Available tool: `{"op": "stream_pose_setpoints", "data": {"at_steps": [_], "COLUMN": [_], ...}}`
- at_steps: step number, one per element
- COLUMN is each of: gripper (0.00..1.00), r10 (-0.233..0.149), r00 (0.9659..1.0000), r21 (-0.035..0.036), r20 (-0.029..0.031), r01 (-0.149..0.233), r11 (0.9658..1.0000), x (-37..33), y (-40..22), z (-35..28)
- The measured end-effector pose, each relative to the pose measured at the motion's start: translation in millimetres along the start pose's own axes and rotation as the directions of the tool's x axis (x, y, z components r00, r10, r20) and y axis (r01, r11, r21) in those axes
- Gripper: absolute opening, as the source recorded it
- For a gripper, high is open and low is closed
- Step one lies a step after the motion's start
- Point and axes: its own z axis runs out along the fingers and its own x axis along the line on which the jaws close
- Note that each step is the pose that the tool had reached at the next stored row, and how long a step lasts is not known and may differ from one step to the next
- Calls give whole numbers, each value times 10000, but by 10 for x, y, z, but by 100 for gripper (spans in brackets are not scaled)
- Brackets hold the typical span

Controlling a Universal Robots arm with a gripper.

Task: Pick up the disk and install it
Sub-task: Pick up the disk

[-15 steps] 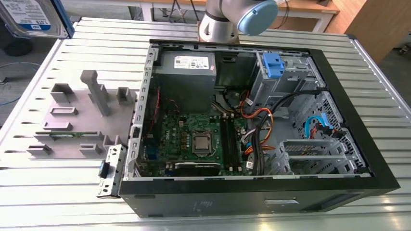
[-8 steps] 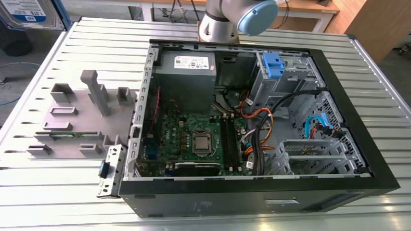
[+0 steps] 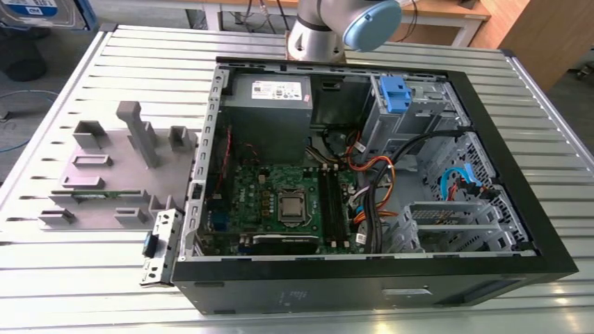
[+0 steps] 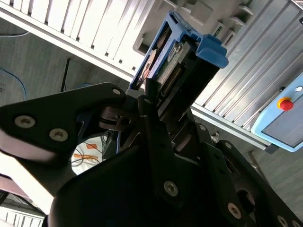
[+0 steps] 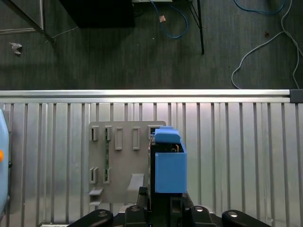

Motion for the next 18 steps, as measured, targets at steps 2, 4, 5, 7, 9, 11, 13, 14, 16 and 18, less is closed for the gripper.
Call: {"op": "stream_pose_setpoints", "data": {"at_steps": [2, 4, 5, 7, 9, 11, 13, 14, 16, 18], "gripper": [35, 35, 35, 35, 35, 35, 35, 35, 35, 35], "r10": [0, 0, 0, 0, 0, 0, 0, 0, 0, 0], "r00": [10000, 10000, 10000, 10000, 10000, 10000, 10000, 10000, 10000, 10000], "r21": [0, -1, 0, 0, -1, -1, -2, -1, 0, -1], "r20": [0, -1, 0, 0, 0, 0, -1, 0, 1, 0], "r01": [0, 0, 0, 0, 0, 0, 0, 0, 0, 0], "r11": [10000, 10000, 10000, 10000, 10000, 10000, 10000, 10000, 10000, 10000], "x": [-1, -2, -2, -4, -5, -6, -6, -6, -6, -6], "y": [2, 4, 5, 7, 8, 10, 10, 10, 10, 10], "z": [-44, -90, -112, -159, -201, -235, -243, -243, -242, -243]}}
